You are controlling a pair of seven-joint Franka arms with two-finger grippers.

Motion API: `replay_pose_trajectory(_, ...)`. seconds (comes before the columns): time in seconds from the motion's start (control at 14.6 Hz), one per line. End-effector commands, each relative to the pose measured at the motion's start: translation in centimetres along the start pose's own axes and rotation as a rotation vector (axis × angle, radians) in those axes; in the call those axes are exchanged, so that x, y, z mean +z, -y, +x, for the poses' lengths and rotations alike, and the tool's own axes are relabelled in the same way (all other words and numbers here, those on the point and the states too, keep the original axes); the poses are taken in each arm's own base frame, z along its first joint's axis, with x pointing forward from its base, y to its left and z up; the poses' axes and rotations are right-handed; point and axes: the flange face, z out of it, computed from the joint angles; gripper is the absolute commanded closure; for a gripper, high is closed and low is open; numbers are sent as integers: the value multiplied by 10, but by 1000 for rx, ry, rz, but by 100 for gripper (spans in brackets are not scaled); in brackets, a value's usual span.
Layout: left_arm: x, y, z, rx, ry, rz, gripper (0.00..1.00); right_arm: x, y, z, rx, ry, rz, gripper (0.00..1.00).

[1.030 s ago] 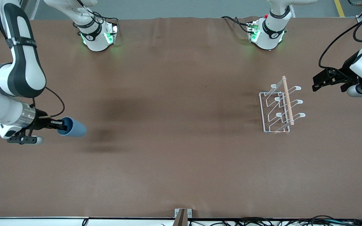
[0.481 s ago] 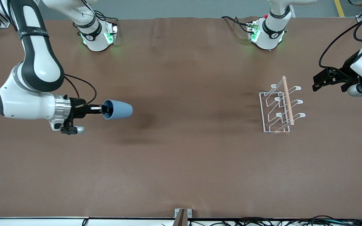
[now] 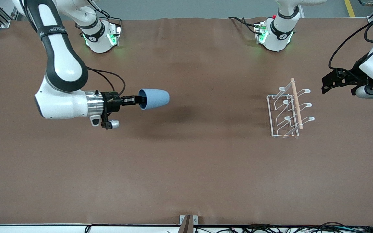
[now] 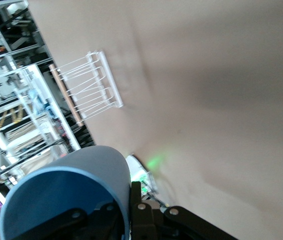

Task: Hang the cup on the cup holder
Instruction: 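Lift the blue cup and carry it toward the table middle, then hold the cup with the right gripper while the left gripper grasps it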

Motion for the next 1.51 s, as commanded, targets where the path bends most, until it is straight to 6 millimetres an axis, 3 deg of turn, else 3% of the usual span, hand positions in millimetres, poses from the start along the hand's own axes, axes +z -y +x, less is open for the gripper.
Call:
replay_pose_trajectory(0.0,-8,-4,-2,225,-12,8,0,40,4,-3,39,56,103,100)
replay_pose_trajectory(0.14,-9,-13,-2,431,-20,-19,0,60,6,-7,56,132,162,100)
replay_pose_trajectory(0.27,-9,-37,-2,558,-24,-37,0,73,2,-5,62,180,208,100)
replay_pose_trajectory(0.62,-1,-123,-6,931,-15,-55,0,97,10,-15,50,213,192,100)
replay_pose_trajectory(0.96,34,-226,-15,1050,18,-227,0,109,18,-17,55,208,231,100)
replay_pose_trajectory(1.44,81,-348,-32,1060,20,-341,0,111,18,-18,56,209,232,99)
